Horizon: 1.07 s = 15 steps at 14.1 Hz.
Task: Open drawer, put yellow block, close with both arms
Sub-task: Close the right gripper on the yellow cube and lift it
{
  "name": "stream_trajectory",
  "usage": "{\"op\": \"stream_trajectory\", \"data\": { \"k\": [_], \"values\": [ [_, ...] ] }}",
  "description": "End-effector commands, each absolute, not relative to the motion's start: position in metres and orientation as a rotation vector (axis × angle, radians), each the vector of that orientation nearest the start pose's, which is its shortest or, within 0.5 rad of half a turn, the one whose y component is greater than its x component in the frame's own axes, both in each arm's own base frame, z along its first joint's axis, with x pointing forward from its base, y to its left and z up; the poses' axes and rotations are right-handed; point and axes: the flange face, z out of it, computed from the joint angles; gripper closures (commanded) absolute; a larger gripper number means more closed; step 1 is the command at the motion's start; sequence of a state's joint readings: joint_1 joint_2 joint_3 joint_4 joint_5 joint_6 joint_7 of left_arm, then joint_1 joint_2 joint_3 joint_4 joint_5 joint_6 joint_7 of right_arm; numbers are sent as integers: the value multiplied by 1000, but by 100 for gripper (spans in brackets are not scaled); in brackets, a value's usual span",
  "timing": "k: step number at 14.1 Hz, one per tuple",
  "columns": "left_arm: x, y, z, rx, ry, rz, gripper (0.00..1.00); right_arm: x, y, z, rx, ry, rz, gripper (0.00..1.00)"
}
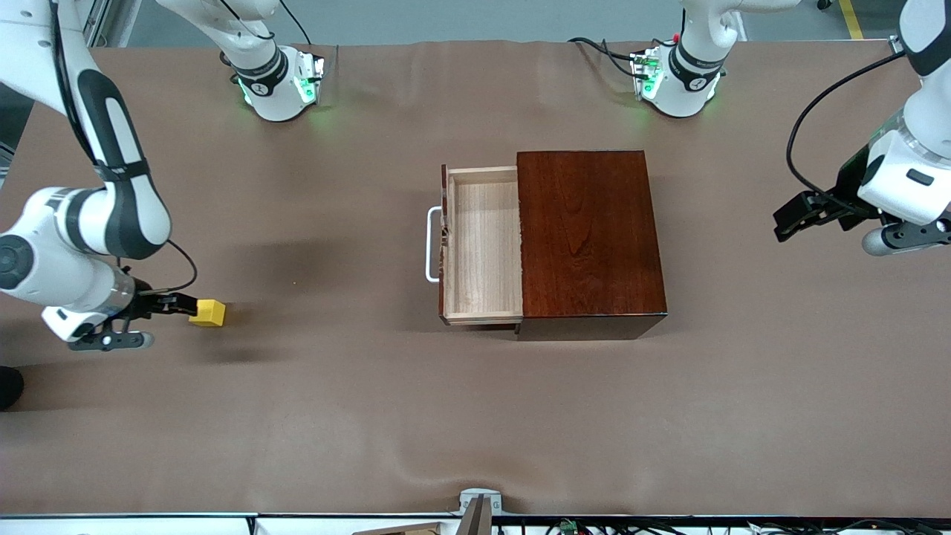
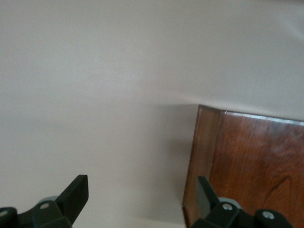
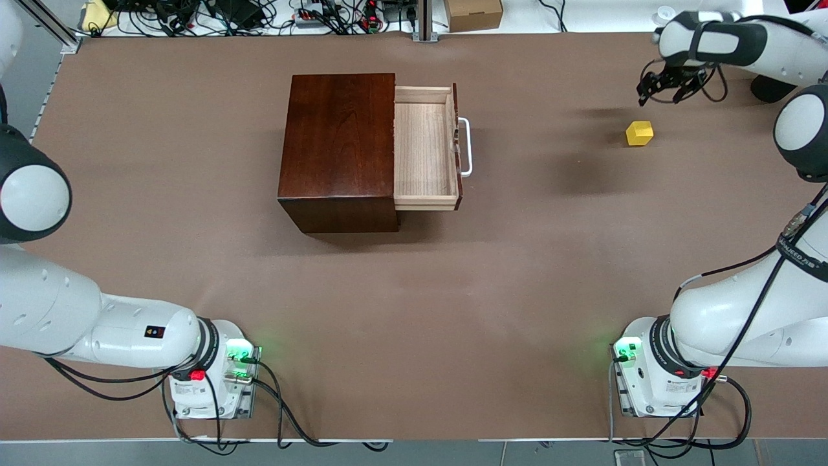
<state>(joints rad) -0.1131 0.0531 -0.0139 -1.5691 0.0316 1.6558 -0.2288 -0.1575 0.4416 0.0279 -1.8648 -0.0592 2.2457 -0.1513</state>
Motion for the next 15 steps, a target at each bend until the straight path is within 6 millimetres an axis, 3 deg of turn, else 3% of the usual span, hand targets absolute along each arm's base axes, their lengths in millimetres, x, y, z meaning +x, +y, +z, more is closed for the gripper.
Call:
{"op": "stream_trajectory", "data": {
  "k": [1, 4, 7, 9, 12, 15],
  "values": [
    [558, -54, 608, -3129, -14, -12, 0, 621, -89, 246, -3167, -128, 102, 0],
    [551, -38, 614, -3124, 129, 16, 0, 611, -88, 219, -3172, -130, -7, 0],
    [535, -43, 621, -3118, 210, 33, 0, 609, -98, 194, -3168, -103, -21, 0],
    [525, -42, 618, -3116, 208, 48, 0, 607, -98, 188, -3167, -96, -12, 0],
    [525, -43, 621, -3118, 211, 36, 0, 607, -98, 188, -3163, -89, -3, 0],
    [526, -43, 620, -3165, 199, 37, 0, 607, -96, 189, -3162, -92, 4, 63]
  ]
}}
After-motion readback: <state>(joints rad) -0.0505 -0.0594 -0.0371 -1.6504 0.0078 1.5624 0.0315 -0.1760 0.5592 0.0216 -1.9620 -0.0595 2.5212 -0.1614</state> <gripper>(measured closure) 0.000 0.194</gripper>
